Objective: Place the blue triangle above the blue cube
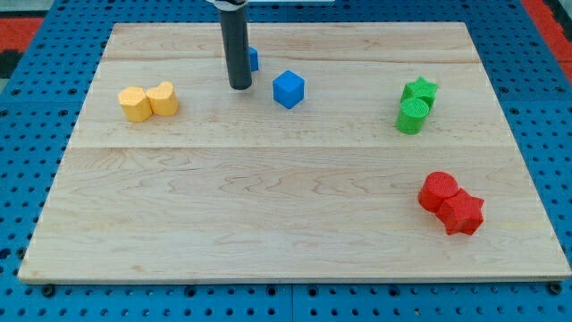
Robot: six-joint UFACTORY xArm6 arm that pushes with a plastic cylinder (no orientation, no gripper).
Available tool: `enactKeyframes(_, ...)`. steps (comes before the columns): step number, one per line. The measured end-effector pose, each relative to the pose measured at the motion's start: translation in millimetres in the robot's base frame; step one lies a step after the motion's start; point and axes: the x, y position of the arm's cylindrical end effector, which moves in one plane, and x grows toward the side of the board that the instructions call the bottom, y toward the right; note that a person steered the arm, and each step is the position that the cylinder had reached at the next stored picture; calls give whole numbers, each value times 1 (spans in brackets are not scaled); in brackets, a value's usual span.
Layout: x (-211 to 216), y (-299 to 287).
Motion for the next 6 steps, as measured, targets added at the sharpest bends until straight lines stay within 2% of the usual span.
enactKeyframes(1, -27, 3)
enactKeyframes(2, -28, -33)
enactKeyframes(3, -39, -33)
enactKeyframes(5, -72, 46)
enactKeyframes(6, -45, 79)
